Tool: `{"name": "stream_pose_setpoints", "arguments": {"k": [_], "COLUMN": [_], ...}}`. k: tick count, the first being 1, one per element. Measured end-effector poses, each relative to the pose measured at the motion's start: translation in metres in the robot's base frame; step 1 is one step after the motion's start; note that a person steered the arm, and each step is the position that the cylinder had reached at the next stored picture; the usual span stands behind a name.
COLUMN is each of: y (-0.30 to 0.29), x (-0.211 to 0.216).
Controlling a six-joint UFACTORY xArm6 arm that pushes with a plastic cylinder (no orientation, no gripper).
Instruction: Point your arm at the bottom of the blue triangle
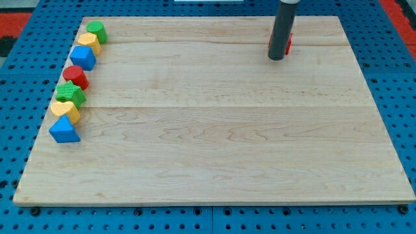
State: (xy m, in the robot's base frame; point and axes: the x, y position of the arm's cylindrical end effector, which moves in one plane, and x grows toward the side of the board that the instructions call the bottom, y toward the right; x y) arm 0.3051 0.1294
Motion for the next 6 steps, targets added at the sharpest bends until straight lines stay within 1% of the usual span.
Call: {"name": "stream_pose_setpoints", "arguments": {"k": [2, 3, 4, 5, 6], "y": [0.032, 0.055, -0.036, -0.087, -0.178], "x": [-0.043, -0.052, 0.010, 0.149, 0.272]}}
